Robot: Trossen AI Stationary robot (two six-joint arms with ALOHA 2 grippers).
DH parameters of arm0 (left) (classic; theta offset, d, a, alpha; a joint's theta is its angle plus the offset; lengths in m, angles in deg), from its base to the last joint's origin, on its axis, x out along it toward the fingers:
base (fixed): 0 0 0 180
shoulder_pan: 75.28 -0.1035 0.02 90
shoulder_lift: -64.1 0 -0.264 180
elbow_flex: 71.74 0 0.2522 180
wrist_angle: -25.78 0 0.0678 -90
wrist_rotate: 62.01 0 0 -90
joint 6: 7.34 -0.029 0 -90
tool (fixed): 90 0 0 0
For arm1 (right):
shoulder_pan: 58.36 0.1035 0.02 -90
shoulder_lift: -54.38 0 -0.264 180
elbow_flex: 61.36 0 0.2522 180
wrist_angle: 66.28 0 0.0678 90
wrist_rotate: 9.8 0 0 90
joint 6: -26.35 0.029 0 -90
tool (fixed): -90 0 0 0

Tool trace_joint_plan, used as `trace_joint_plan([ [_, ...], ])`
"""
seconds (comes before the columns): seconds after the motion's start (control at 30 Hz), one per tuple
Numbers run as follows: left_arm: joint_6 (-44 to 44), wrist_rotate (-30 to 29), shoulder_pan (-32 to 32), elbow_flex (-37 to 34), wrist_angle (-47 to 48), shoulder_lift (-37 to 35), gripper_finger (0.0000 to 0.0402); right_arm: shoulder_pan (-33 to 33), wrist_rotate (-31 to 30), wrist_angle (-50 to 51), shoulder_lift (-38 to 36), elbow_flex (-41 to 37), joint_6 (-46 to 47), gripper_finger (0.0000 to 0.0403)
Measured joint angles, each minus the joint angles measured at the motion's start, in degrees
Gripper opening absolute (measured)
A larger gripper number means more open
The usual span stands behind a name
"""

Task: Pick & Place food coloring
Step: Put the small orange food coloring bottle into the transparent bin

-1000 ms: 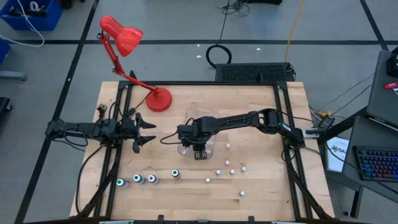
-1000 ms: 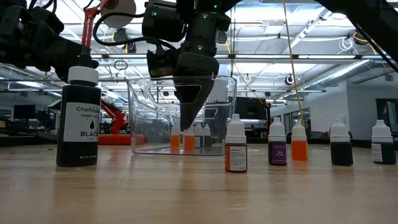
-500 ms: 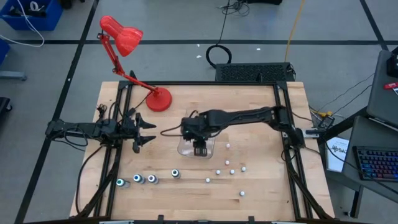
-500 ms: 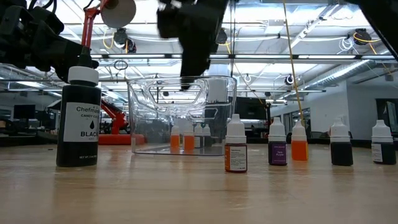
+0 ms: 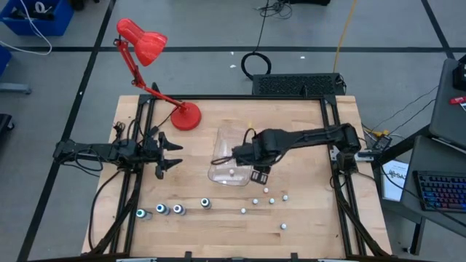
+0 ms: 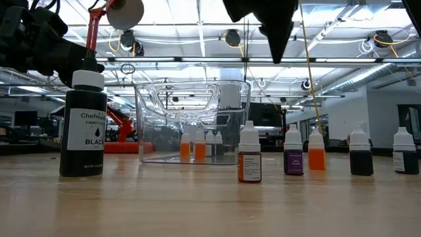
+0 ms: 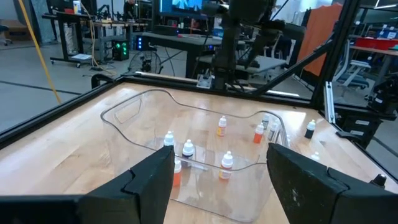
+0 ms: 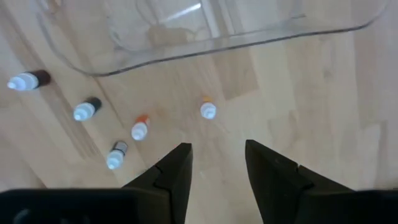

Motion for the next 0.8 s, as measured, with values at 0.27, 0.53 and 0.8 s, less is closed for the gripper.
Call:
trace_joint_plan([
  [0.27,0.0,0.0,-0.02,0.0,-0.02,0.0,0.0253,2.61,-0.01,-5.68,-0.44,-12.04,-3.16,0.0188],
  [0.53,0.0,0.0,-0.01,0.01,-0.02,0.0,0.0253,2.44,-1.24,-18.06,-0.95,-25.42,-7.73,0.0205],
  [0.8,0.0,0.0,0.0,0.01,0.02,0.0,0.0253,2.0,-1.62,-26.48,-3.2,-31.72,-10.06,0.0198],
])
